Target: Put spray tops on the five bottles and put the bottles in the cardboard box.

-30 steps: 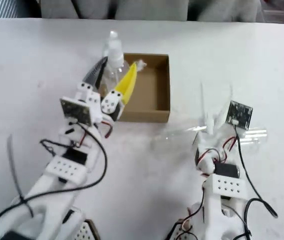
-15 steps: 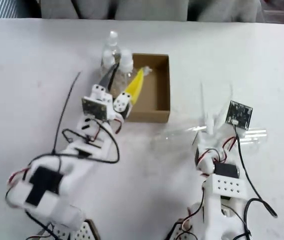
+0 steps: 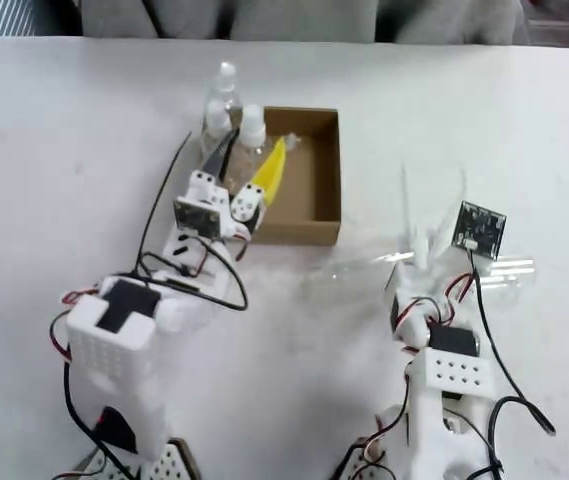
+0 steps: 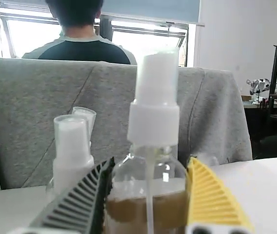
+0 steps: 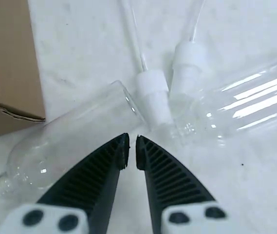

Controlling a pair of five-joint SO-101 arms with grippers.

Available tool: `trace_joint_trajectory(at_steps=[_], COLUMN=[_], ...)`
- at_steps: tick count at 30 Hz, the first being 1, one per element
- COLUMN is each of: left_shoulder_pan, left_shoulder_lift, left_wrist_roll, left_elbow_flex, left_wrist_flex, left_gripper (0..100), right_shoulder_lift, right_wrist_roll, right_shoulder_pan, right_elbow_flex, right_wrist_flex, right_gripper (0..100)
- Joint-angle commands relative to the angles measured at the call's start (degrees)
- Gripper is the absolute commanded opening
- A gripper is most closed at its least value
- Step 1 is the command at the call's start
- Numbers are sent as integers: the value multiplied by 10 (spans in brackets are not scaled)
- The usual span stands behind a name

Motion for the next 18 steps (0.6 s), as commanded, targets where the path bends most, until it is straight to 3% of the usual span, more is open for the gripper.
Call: trace_joint_trajectory(at_steps=[1, 18], left_shoulder_pan=[-7, -1], left_shoulder_lift=[7, 66], left_wrist_roll=[-6, -7], left_elbow_flex=[-27, -33], left_wrist_flex=[-15, -15], left_gripper=[24, 28], right_shoulder_lift=[-10, -7], right_wrist_roll=[1, 1], right_shoulder_pan=[5, 4], right_elbow_flex=[-4, -4], right_wrist_flex=[-8, -9], right_gripper=[17, 17])
